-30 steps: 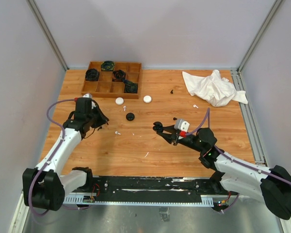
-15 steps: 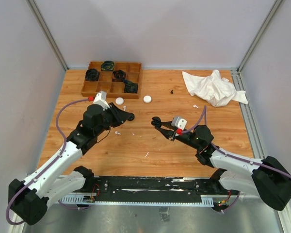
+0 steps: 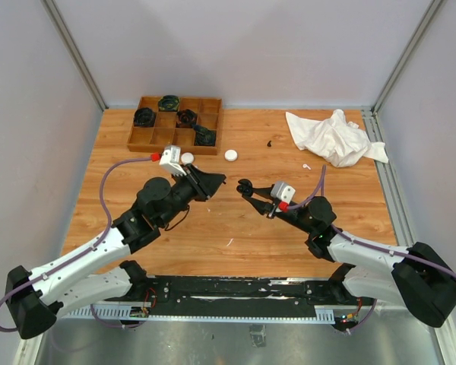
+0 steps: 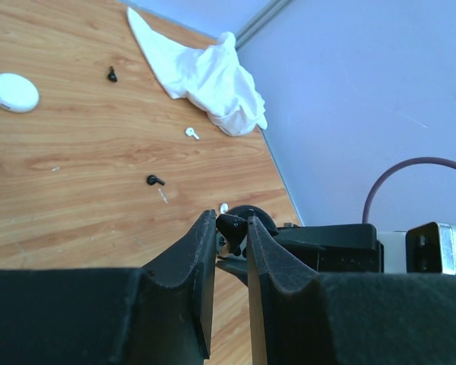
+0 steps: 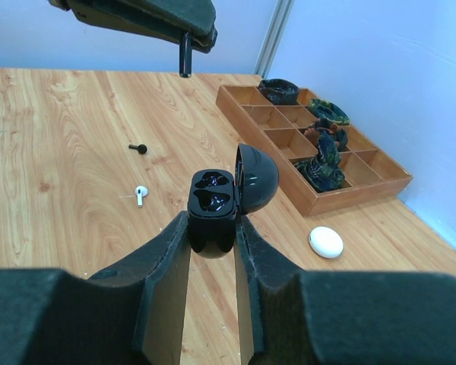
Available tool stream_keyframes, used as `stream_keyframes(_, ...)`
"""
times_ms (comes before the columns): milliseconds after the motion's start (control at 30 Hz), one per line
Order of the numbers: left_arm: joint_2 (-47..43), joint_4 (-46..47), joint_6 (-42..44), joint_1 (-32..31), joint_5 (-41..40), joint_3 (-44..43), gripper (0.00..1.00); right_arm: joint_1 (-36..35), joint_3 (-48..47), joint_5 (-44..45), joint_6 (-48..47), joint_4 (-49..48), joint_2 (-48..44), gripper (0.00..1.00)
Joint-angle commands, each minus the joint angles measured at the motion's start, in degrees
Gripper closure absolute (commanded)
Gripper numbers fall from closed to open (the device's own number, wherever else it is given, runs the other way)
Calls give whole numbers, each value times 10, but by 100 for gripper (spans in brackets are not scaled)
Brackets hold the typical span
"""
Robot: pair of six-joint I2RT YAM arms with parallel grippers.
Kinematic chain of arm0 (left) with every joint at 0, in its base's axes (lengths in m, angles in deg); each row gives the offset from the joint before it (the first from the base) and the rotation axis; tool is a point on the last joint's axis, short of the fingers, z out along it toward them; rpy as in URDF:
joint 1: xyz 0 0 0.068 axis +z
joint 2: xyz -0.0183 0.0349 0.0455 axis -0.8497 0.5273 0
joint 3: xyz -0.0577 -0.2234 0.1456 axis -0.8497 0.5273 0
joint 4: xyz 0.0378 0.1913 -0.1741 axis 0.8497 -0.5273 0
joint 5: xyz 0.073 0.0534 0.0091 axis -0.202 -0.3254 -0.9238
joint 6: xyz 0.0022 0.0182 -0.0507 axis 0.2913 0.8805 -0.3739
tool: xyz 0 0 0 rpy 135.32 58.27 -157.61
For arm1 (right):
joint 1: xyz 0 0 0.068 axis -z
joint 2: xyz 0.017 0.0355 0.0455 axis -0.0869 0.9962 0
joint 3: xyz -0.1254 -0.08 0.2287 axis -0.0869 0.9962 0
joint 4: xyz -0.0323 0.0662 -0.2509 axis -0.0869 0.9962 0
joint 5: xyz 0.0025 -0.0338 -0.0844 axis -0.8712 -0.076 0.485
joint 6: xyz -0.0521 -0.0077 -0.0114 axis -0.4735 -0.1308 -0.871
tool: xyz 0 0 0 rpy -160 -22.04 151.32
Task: Insert the wireless bluetooth earbuds into the charging case
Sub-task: Place the earbud in the charging case.
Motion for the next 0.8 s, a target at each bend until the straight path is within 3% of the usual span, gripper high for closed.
stream_keyframes(0, 11, 59, 22, -41, -66, 5, 85, -8, -7, 16, 7, -50, 1, 99)
stream_keyframes(333, 45, 108, 18, -96, -108, 9, 85, -8, 0, 20, 26, -88, 11, 99)
stream_keyframes(767, 85, 153, 41, -121, -132, 6, 85, -8, 5, 13, 40, -104, 9, 99)
